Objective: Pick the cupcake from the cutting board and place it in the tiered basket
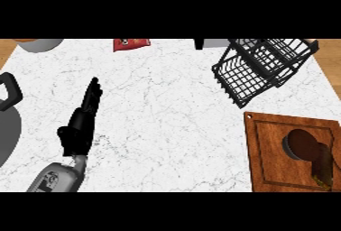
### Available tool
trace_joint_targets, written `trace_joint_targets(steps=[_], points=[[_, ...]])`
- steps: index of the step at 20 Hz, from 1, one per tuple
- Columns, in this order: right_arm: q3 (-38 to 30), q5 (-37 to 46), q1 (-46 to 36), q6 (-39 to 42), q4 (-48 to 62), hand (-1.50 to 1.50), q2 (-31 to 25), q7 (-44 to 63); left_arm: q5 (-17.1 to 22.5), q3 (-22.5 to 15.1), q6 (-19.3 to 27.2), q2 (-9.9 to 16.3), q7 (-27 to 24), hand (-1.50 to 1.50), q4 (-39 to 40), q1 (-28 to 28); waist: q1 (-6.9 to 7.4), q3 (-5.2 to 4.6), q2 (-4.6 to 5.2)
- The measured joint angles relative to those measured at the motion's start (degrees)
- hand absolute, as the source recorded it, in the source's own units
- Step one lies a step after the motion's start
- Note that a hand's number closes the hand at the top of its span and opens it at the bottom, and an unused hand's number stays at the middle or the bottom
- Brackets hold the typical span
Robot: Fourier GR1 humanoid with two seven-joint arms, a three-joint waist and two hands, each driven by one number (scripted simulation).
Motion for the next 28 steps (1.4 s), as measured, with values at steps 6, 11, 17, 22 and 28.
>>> trace_joint_targets(steps=[6,11,17,22,28], points=[[-1.55,14.26,3.0,-4.26,-13.4,-1.5,-6.4,5.0,-0.48,-0.36,-0.32,-0.08,0.6,0.0,-0.59,-0.16,0.61,-0.08,0.2],[1.36,18.57,4.01,-7.65,-26.08,-1.5,-6.61,16.44,-1.68,-0.89,0.24,-1.02,1.47,0.0,-1.82,-0.27,1.13,-0.04,0.26],[6.19,19.51,0.52,-8.62,-34.61,-1.5,-5.97,30.12,-3.6,-0.98,0.11,-2.89,1.93,0.0,-2.1,0.05,1.54,0.03,0.35],[10.36,22.56,-2.93,-6.99,-37.74,-1.5,-4.19,36.5,-4.44,0.74,-1.33,-3.22,3.36,0.0,-2.54,-0.23,1.65,0.07,0.37],[16.86,24.21,-6.77,-5.75,-39.77,-1.5,-3.48,46.23,-5.94,1.09,-2.3,-4.18,3.25,0.0,-3.52,1.37,1.8,0.07,0.38]])
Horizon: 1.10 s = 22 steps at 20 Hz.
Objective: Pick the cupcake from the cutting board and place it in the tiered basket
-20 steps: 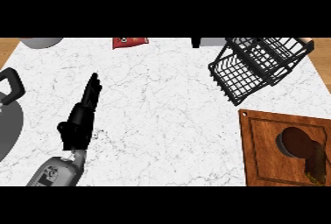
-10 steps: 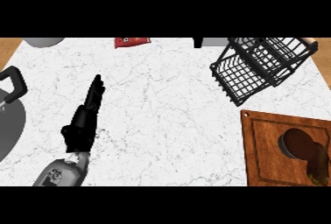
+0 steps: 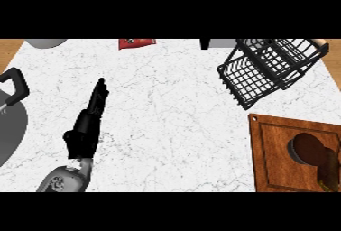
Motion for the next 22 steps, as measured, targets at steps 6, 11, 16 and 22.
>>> trace_joint_targets(steps=[6,11,16,22], points=[[1.87,5.55,-0.88,4.12,0.03,-1.5,3.58,1.99,-1.02,1.91,-1.76,-0.64,1.46,0.0,-0.06,-0.7,-0.23,0.03,-0.03],[2.32,10.93,-2.24,7.08,0.16,-1.5,6.0,1.65,-1.79,4.06,-3.17,-1.75,0.53,0.0,1.67,-1.57,-0.31,0.04,-0.02],[2.9,17.53,-3.28,9.6,2.64,-1.5,7.44,-2.18,-3.13,4.56,-3.86,-2.97,0.79,0.0,1.19,-1.2,-0.25,0.06,-0.04],[5.89,26.95,-4.51,10.97,3.83,-1.5,8.1,-9.7,-3.97,5.5,-5.05,-3.78,0.73,0.0,0.73,-0.32,-0.2,0.07,-0.04]])
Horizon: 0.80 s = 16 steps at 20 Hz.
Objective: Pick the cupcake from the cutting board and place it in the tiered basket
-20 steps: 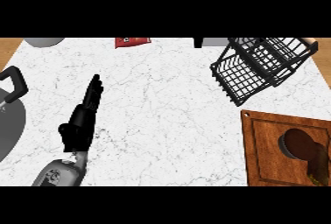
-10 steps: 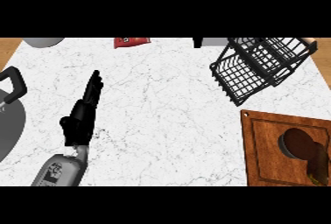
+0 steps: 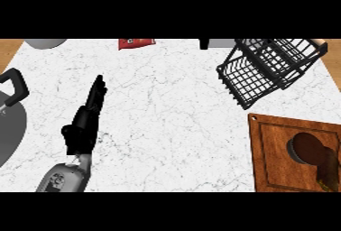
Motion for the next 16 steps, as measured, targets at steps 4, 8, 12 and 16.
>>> trace_joint_targets(steps=[4,8,12,16], points=[[2.85,7.92,-0.35,-2.32,1.0,-1.5,2.24,-4.01,-1.09,0.0,-0.29,-1.24,-0.7,0.0,0.02,0.83,0.01,0.0,0.0],[2.32,12.26,-0.78,-3.52,3.36,-1.5,3.67,-5.32,-1.3,1.17,-1.48,-0.92,-0.3,0.0,-1.11,1.5,-0.01,-0.01,0.0],[0.25,14.41,-0.83,-3.38,6.01,-1.5,4.43,-7.74,-1.9,1.69,-2.08,-1.75,-0.3,0.0,-1.24,1.93,-0.07,-0.02,-0.01],[0.17,16.54,-0.58,-3.47,8.49,-1.5,6.31,-9.89,-2.78,1.92,-2.71,-2.31,0.18,0.0,-1.98,2.7,-0.08,-0.01,-0.01]])
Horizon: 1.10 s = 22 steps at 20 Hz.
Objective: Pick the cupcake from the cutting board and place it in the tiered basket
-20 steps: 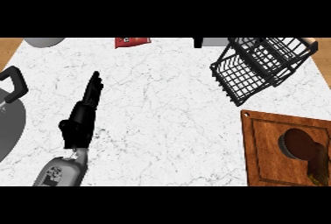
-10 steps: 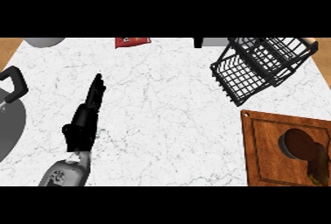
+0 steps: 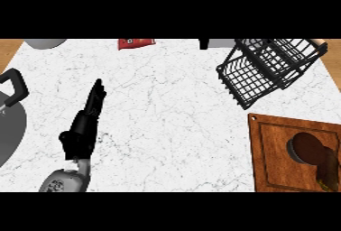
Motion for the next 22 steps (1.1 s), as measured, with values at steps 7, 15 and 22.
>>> trace_joint_targets(steps=[7,15,22], points=[[-0.03,4.57,0.91,-2.28,4.66,-1.5,1.95,-7.69,-1.2,1.46,-0.88,-1.58,-0.47,0.0,1.4,-1.17,-0.04,0.0,0.02],[1.28,7.96,-2.85,-2.41,8.61,-1.5,4.68,-9.87,-2.65,2.26,-2.16,-2.56,0.67,0.0,-0.85,-0.16,0.07,-0.03,0.01],[3.68,10.95,-4.11,-2.64,9.94,-1.5,8.12,-8.93,-3.97,2.72,-3.05,-3.16,1.28,0.0,-1.85,0.28,0.07,-0.03,0.02]])
